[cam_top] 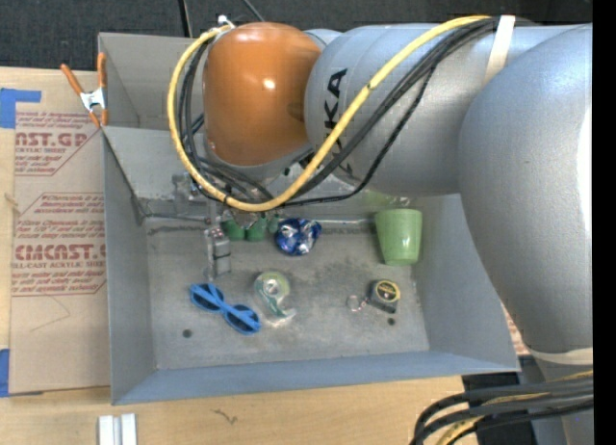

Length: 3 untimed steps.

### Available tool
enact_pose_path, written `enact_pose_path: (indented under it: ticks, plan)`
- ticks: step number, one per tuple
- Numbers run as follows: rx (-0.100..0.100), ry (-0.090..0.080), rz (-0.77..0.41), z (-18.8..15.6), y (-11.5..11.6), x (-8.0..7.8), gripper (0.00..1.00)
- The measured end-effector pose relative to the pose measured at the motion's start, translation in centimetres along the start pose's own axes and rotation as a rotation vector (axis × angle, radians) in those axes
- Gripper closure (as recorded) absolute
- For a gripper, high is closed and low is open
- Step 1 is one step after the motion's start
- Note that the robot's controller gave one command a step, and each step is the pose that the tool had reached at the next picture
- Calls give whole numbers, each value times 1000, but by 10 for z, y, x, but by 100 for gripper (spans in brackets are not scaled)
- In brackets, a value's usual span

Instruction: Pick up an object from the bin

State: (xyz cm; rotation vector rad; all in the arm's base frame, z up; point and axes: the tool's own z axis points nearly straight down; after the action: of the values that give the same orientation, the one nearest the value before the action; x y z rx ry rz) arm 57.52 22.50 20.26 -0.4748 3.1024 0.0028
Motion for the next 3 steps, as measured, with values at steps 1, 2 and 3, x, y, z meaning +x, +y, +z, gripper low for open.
enact_pose_path:
  ticks: [1,2,3]
  plan:
    - [0,12,-133,109,-67,65,0]
    - [0,3,26,133,-43,95,0]
    - [-1,2,27,132,-44,95,100]
